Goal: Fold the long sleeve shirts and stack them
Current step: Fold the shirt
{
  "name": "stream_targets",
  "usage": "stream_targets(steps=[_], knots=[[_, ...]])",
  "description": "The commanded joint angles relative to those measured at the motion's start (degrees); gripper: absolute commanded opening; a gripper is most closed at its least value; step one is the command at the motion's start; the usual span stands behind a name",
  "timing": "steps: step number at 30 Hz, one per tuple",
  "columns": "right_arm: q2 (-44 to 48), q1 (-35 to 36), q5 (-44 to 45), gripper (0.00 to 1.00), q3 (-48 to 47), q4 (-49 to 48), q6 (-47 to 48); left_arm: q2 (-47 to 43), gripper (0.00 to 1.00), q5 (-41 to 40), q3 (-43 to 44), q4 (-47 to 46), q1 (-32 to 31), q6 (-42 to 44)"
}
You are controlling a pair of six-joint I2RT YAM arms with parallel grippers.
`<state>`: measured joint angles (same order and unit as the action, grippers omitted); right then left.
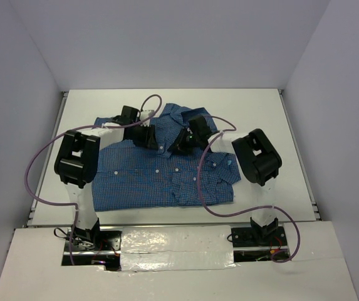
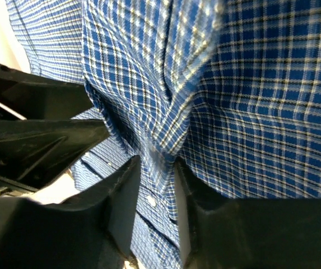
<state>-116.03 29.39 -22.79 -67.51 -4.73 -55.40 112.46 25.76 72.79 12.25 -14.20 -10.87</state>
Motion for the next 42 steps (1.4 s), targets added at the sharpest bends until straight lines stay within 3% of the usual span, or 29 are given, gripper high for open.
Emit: stream_targets(steps=[1, 2, 8, 12, 14, 18, 21, 25, 26, 31, 37, 42], knots=[[-0.87, 0.94, 0.46, 0.32, -1.41, -2.47, -0.15, 1.53, 0.52, 0.78, 0.16, -1.7, -0.39, -1.25], [-0.69, 0.85, 0.29, 0.24, -1.23, -2.74, -0.59, 1.53, 0.52, 0.78, -0.02, -1.88, -0.39, -1.17], [0.18, 0.76, -1.03, 0.03, -1.23, -3.35, 0.02, 0.74, 0.52, 1.49, 0.94, -0.48, -0.39, 0.85], [3.08, 0.58, -1.38, 0.0, -1.31, -2.13, 2.39, -1.36, 0.54, 3.33, 2.7, 3.21, -0.39, 6.37], [5.8, 0.15, -2.17, 0.0, -1.14, -1.07, 3.54, -3.9, 0.56, 4.73, 3.93, 5.67, -0.39, 13.3], [10.81, -0.12, -5.42, 0.0, -0.88, 1.91, 6.35, -9.62, 0.69, 10.61, 6.22, 11.73, -0.39, 30.43], [13.18, -0.21, -7.53, 0.0, 0.44, 1.57, 5.75, -16.29, 0.74, 14.58, 4.83, 17.09, -1.09, 55.51], [14.86, -0.29, -8.85, 0.0, 1.85, -0.62, 3.11, -21.58, 0.87, 11.51, 0.6, 17.81, -2.76, 72.29], [15.3, -0.29, -8.59, 0.0, 2.11, -1.85, 2.58, -22.46, 0.99, 10.81, -0.36, 14.94, -3.11, 72.83], [15.31, -0.29, -7.27, 0.0, 1.68, -4.32, -1.9, -26.59, 0.99, 3.63, -5.02, 6.66, -3.91, 63.46], [14.16, -0.12, -5.69, 0.0, 1.67, -8.71, -8.4, -37.39, 0.99, -1.41, -15.38, -2.66, -3.2, 39.55], [15.04, 0.41, -3.93, 0.0, 2.29, -8.1, -9.29, -42.68, 0.99, -17.3, -25.85, -9.52, -11.99, 30.58]])
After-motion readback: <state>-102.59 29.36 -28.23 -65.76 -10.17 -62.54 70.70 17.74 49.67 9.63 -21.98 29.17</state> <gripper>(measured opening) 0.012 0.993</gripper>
